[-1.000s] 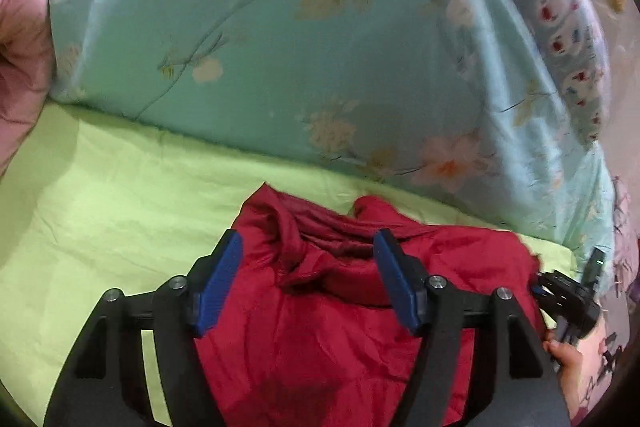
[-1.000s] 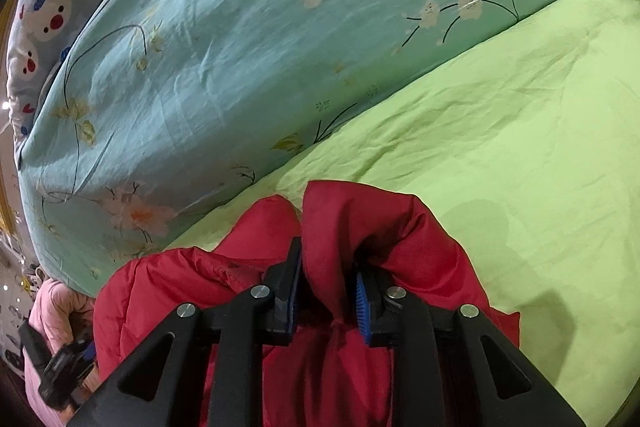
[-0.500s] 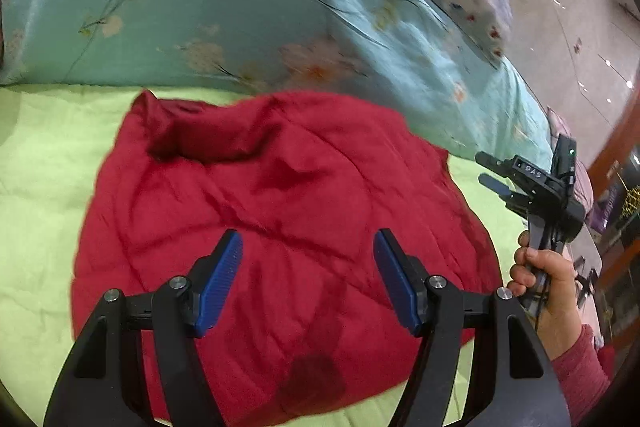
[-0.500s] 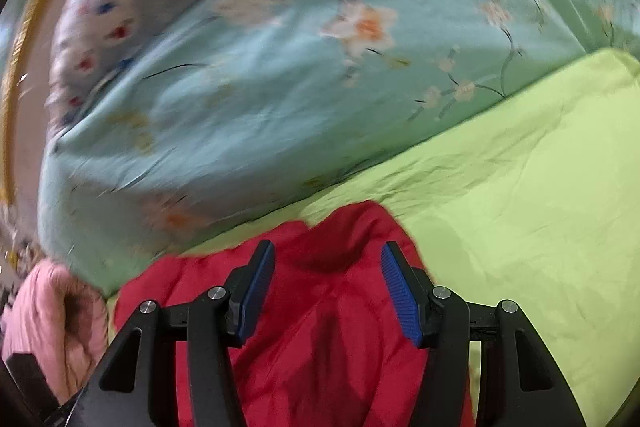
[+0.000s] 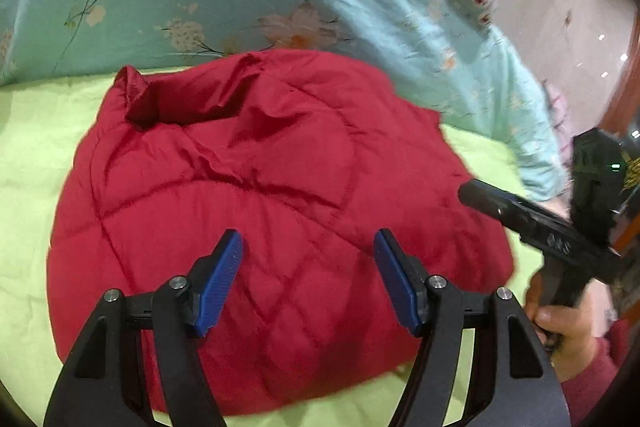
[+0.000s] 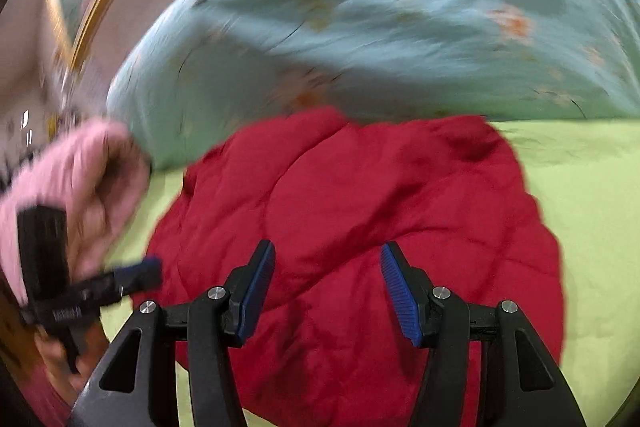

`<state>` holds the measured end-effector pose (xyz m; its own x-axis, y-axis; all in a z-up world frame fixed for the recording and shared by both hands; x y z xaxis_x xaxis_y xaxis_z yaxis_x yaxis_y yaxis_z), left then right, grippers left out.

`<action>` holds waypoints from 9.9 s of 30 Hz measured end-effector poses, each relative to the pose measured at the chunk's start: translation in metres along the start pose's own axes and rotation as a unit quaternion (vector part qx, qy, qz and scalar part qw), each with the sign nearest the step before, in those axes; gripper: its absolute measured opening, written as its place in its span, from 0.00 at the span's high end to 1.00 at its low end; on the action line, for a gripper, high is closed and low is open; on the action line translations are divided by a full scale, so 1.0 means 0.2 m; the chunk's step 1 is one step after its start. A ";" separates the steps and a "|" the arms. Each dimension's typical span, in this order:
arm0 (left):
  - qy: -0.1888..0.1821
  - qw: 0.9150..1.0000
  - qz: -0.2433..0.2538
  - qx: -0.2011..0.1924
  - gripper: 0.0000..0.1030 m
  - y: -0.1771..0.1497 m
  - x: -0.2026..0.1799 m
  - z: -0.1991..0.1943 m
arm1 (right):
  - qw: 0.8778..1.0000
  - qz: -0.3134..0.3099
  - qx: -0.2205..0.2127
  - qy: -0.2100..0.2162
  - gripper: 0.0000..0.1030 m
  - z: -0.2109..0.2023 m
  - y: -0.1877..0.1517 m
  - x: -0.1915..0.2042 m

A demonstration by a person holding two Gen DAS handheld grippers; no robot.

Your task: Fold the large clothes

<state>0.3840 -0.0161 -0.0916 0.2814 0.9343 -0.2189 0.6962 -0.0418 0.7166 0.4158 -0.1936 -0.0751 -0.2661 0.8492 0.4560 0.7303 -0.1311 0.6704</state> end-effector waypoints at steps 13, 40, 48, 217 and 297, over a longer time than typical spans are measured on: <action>0.105 0.991 -0.037 0.073 0.35 0.19 0.43 0.45 | 0.990 0.023 0.070 -0.122 0.46 0.48 0.15 -0.37; 0.120 0.978 -0.155 0.068 0.33 0.27 0.83 0.55 | 0.974 0.183 0.033 -0.128 0.46 0.50 0.17 -0.89; 0.065 0.986 -0.151 0.018 0.32 0.20 0.75 0.17 | 0.971 0.173 0.020 -0.162 0.43 0.26 0.24 -0.89; 0.060 0.996 -0.043 0.042 0.19 -0.86 0.05 -0.44 | 0.992 0.011 0.103 -0.072 0.52 -0.39 -0.87 0.15; 0.116 0.989 -0.030 0.089 0.16 -1.29 0.03 -0.65 | 0.986 0.070 0.071 -0.135 0.36 -0.80 -1.24 0.10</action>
<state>0.1204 0.0458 -0.1910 0.0915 0.9922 -0.0850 0.8176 -0.0261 0.5752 0.1278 -0.2260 -0.1379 0.0068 0.9352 0.3541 0.8338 -0.2008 0.5143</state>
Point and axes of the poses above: each gripper's, at about its wrist camera, not at the fingertips, and z roughly the way its jaws point, x to its left, y to its top, the point moved 10 cm from there along z, roughly the way its jaws point, and after that the axes turned 6 degrees about z, right-handed, at the moved point
